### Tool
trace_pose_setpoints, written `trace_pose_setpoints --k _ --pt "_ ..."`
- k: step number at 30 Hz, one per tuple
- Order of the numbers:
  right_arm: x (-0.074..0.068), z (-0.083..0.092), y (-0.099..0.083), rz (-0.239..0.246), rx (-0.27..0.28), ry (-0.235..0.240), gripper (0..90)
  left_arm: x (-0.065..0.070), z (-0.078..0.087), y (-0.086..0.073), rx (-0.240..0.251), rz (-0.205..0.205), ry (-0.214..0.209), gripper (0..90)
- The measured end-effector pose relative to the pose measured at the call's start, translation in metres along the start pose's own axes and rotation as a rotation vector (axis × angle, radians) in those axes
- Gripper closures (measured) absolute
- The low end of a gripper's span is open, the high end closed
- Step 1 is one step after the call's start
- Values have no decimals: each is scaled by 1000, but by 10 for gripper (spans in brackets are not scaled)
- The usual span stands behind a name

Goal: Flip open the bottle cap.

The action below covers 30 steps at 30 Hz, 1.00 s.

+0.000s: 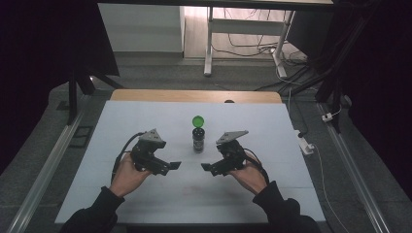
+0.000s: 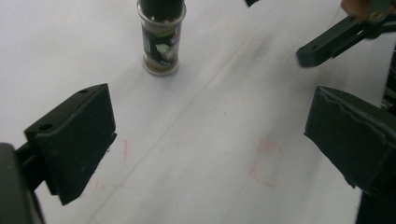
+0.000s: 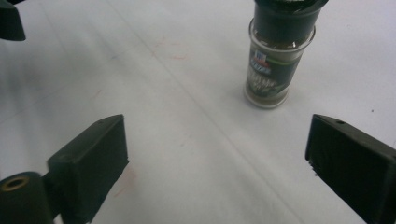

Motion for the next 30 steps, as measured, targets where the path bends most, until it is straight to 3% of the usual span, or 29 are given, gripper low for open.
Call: trace_pose_setpoints --k 5,11,30 --pt "-7 15 -8 -5 1 11 18 2 15 -14 11 26 10 1" --pt "-9 36 -17 -11 43 -6 0 2 34 -32 38 55 32 0" --pt "5 101 -69 -103 92 -141 0 -5 91 -95 112 166 143 0"
Point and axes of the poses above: each handheld gripper's, and its own axes: z roughly backward along the jaws, y roughly out of its top, x roughly to its right, the point moved 6 cm from there along -z, roughly forward along the jaws, and after that the axes turned 3 degrees about y, right-handed, at the moved point
